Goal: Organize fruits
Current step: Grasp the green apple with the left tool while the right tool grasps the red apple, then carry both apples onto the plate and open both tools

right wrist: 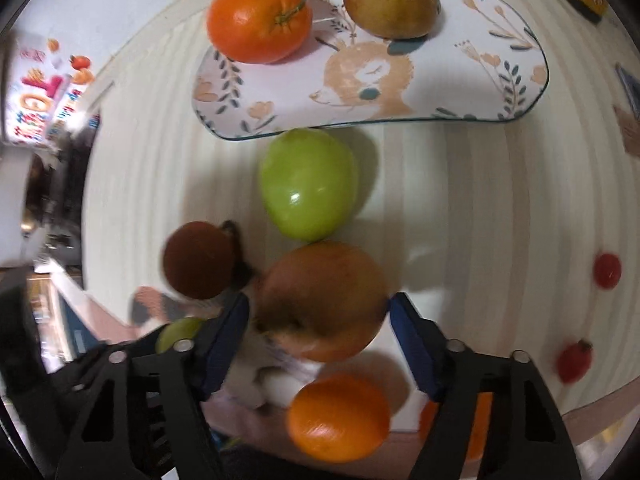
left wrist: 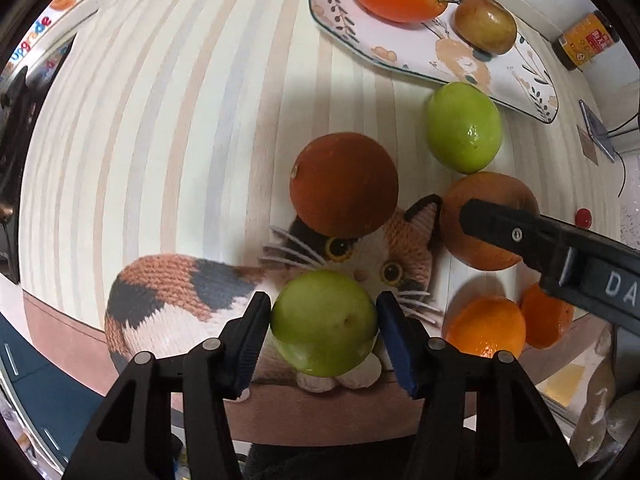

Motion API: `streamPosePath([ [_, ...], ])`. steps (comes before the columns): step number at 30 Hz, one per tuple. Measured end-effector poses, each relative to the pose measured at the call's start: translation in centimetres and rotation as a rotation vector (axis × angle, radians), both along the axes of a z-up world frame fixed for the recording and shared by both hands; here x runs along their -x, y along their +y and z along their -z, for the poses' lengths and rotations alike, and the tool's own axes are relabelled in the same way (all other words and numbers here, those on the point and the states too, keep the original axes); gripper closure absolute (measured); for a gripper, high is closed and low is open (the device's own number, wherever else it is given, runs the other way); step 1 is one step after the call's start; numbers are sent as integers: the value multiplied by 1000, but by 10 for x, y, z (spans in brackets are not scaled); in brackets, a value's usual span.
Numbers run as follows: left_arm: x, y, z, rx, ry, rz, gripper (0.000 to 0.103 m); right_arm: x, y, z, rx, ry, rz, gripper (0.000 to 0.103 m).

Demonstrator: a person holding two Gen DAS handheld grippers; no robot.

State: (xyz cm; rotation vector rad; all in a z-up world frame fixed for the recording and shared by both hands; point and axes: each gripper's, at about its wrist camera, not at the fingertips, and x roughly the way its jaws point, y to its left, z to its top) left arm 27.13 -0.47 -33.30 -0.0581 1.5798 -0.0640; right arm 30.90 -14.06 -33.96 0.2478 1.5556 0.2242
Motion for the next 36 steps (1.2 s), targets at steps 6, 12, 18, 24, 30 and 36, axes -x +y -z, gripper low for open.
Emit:
streamPosePath([
  [6, -22, 1, -3, 11, -5, -14, 50, 10, -4, 1, 17, 33, -34, 33],
  [12, -23, 11, -3, 33, 24, -24, 50, 7, -3, 4, 13, 53, -12, 32],
  [18, -19, 12, -5, 32, 26, -31, 51, 13, -6, 1, 26, 30, -21, 33],
  [24, -17, 4, -37, 71, -18, -31, 51, 18, -22, -11, -28, 16, 24, 33],
  [30, -48, -3, -96, 166, -114, -38, 50, 5, -50, -49, -89, -51, 90, 33],
  [36, -107, -11, -114, 177, -177, -37, 50, -42, -79, -74, -91, -121, 152, 33],
])
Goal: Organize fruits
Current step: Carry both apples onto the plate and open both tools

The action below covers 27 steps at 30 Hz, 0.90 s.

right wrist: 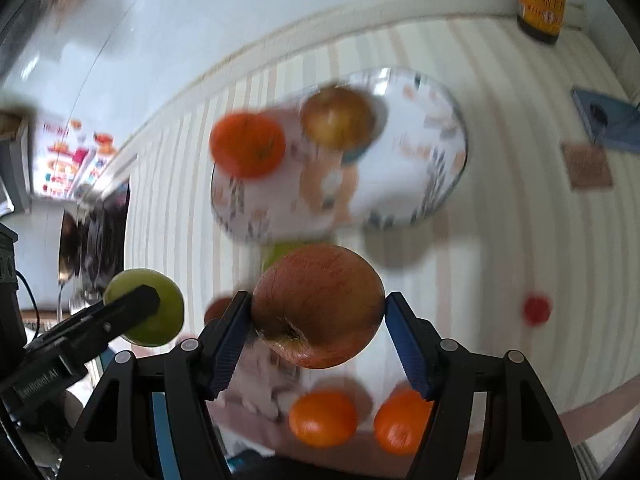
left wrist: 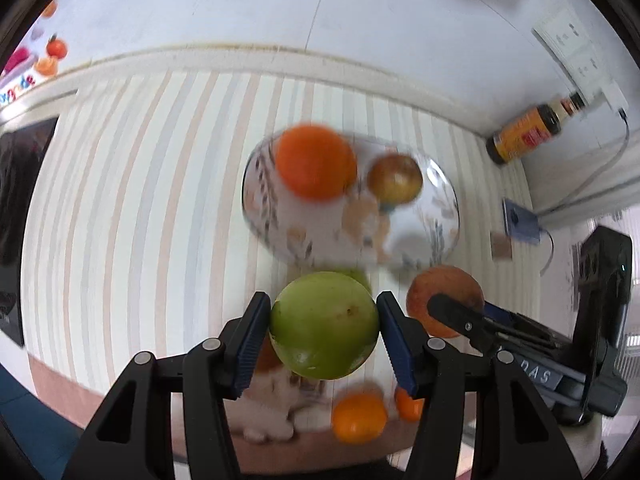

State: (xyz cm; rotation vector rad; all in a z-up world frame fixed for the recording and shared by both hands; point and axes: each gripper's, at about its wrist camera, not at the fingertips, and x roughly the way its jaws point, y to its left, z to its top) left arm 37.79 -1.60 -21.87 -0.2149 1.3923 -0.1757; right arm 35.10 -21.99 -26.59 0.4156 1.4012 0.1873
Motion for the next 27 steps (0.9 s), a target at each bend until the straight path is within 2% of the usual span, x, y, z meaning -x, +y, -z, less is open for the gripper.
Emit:
streamPosePath([
  [4, -36, 1, 18, -10, 38, -27, 50, -33, 8, 13, 8, -5, -3, 33],
  [8, -60, 5, 51, -3, 95, -63, 50, -60, 17, 33, 18, 8, -28, 33],
  [13, -70, 5, 77, 9, 172, -73, 50, -72, 30, 55, 22, 35, -52, 33],
  [18, -70, -2, 85, -11, 186, -64, 50, -78, 30, 65, -6, 56, -36, 31],
  [20, -70, -1, 86, -8, 189, -69, 50, -79, 28, 66, -26, 64, -36, 26],
  [21, -70, 0, 85, -5, 181, -74, 49, -80, 27, 64, -29, 65, -37, 14],
  [22, -71, 2, 83, -1, 172, -72, 39, -79, 26, 62, -29, 63, -36, 7],
  [23, -72, 2, 81, -4, 167, -68, 32, -79, 25, 59, -30, 59, -32, 7],
  [24, -72, 3, 76, -14, 156, -66, 18, -78, 25, 56, -24, 58, -33, 7],
  [27, -71, 7, 67, -34, 131, -64, 16, -74, 22, 44, 17, 52, -34, 7],
])
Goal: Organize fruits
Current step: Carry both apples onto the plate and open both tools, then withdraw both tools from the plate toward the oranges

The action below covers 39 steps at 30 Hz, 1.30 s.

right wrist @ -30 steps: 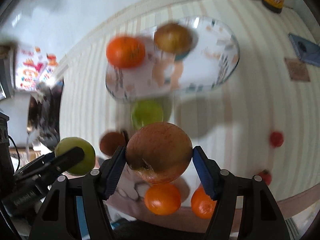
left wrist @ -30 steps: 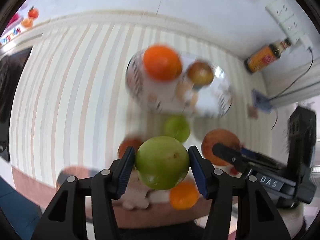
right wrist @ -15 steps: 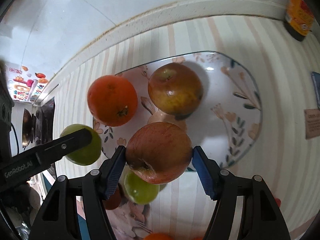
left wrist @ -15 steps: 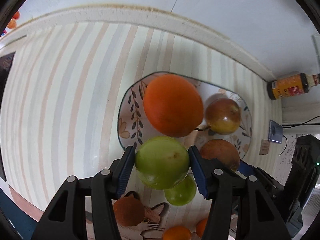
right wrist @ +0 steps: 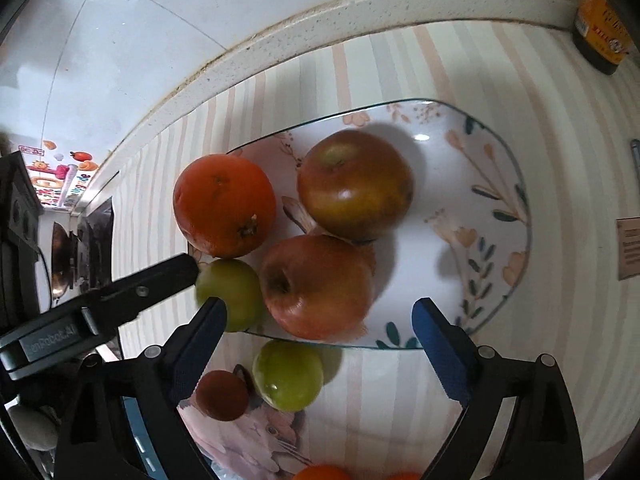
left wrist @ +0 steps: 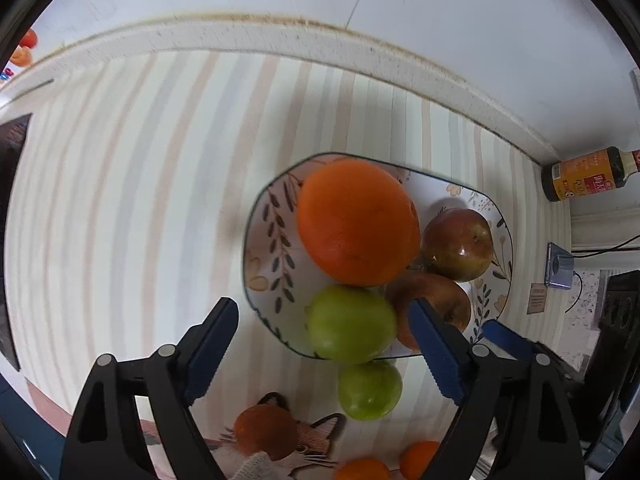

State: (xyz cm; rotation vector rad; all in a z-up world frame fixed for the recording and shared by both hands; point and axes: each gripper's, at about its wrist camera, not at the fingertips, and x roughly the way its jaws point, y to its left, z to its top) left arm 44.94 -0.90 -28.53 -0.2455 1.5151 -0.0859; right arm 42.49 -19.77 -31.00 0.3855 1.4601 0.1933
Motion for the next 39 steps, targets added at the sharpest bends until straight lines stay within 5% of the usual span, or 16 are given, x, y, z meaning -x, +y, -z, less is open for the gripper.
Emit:
streamPosePath([
  [10, 43, 6, -51, -189, -147, 43, 16, 36, -3, -54, 289, -98, -31, 4],
  [39, 169, -19, -173, -180, -391, 79, 16, 173, -5, -211, 306, -362, 4, 4],
])
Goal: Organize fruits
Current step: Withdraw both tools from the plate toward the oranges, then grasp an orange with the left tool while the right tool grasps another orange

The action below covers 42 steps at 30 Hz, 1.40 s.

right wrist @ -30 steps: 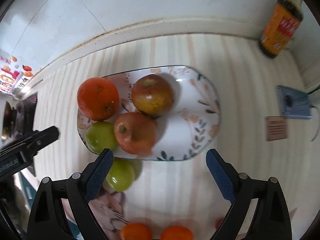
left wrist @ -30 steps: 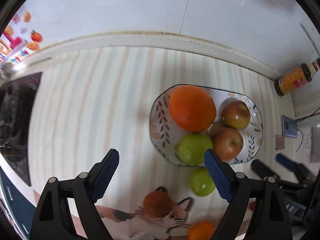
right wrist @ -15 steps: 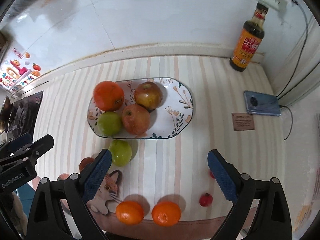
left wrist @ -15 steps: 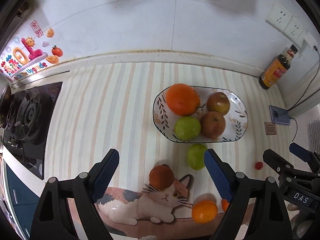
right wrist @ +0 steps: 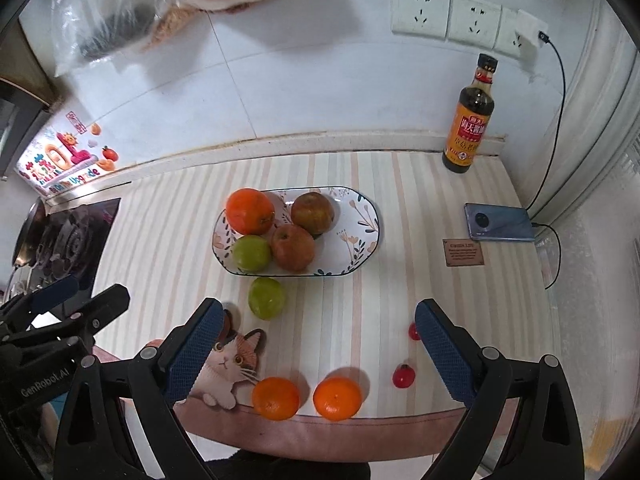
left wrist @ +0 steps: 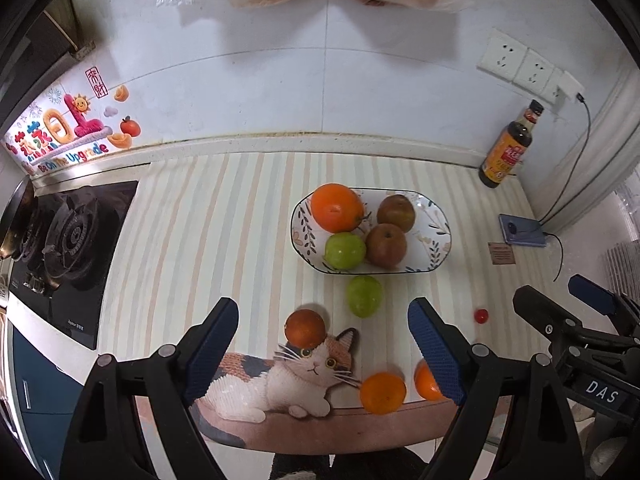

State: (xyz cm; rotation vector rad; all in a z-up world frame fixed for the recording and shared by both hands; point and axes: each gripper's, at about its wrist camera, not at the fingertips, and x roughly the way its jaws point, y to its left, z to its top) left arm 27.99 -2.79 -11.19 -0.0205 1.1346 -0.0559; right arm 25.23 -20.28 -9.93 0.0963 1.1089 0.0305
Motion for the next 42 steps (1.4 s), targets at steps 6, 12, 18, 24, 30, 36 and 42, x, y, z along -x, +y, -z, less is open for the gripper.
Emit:
streamPosePath([
  [6, 8, -4, 4, 20, 13, 6, 16, 12, -9, 1, -35, 16, 11, 4],
  [12, 11, -19, 56, 26, 145, 51, 1, 21, -36, 65, -124, 184, 20, 4],
  [18, 21, -48, 156, 33, 400, 95, 1, 40, -71, 137, -216, 310, 95, 14],
  [24, 22, -72, 209, 58, 515, 125, 2, 53, -86, 179, -248, 381, 128, 21],
  [30, 25, -84, 226, 99, 539, 152, 39, 49, -85, 198, -281, 412, 131, 21],
  [36, 29, -76, 217, 15, 498, 151, 40, 41, -76, 212, -311, 445, 116, 21],
  [42, 21, -46, 222, 90, 541, 82, 38, 30, -50, 230, -292, 481, 53, 21],
])
